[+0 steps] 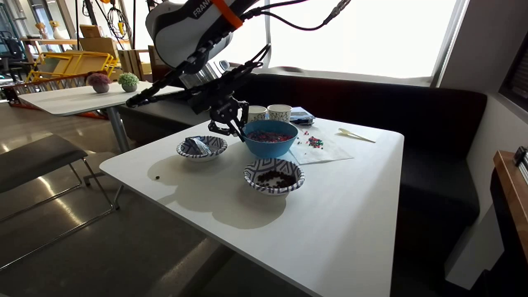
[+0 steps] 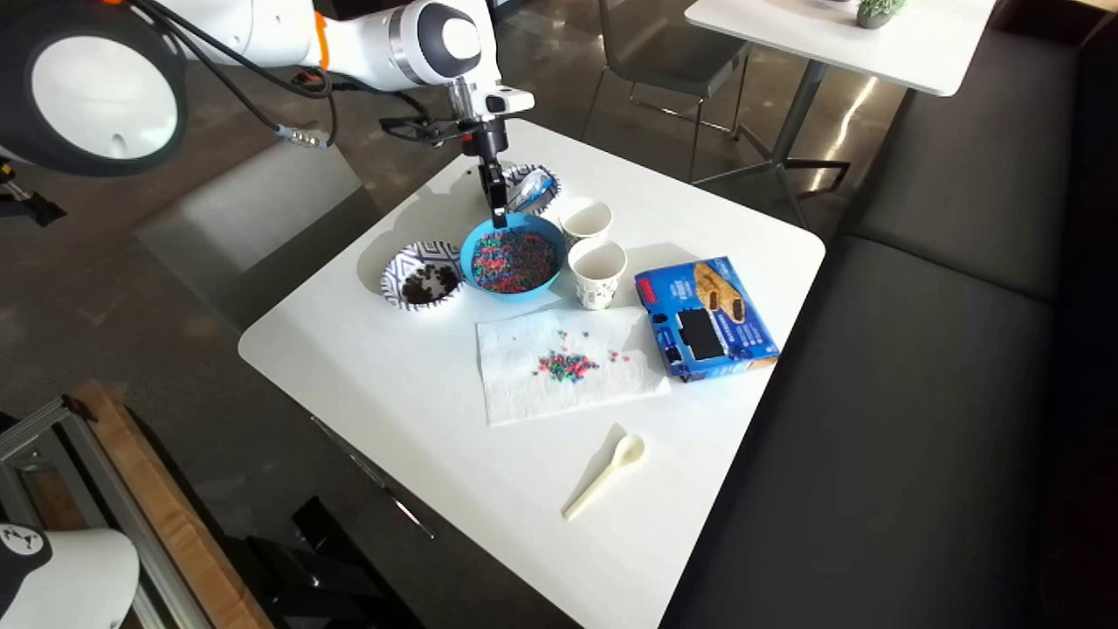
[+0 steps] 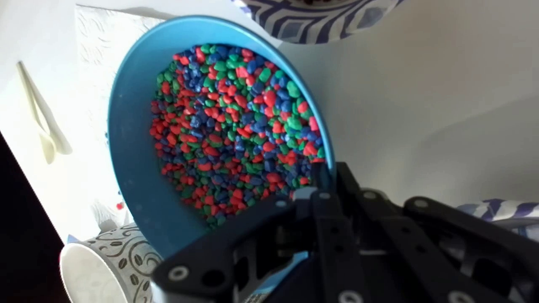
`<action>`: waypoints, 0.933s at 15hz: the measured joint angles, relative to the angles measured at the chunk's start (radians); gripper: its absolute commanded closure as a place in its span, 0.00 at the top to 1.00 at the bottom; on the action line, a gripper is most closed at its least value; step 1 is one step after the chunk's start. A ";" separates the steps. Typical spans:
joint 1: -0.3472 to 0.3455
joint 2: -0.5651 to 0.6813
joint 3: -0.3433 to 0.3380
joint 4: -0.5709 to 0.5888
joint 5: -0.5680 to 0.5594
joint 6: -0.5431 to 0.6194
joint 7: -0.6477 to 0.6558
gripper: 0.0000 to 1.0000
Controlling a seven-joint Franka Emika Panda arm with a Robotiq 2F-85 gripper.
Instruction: Move the blue bowl to the left
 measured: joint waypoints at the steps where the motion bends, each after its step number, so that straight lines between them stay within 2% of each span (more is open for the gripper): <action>1: 0.000 0.003 0.000 0.004 0.000 0.000 -0.001 0.06; 6: 0.000 0.005 0.000 0.010 0.000 0.000 -0.003 0.06; 7: 0.000 0.005 0.000 0.010 0.000 0.000 -0.003 0.02; 14: 0.003 0.030 0.014 0.012 0.001 0.006 -0.025 0.02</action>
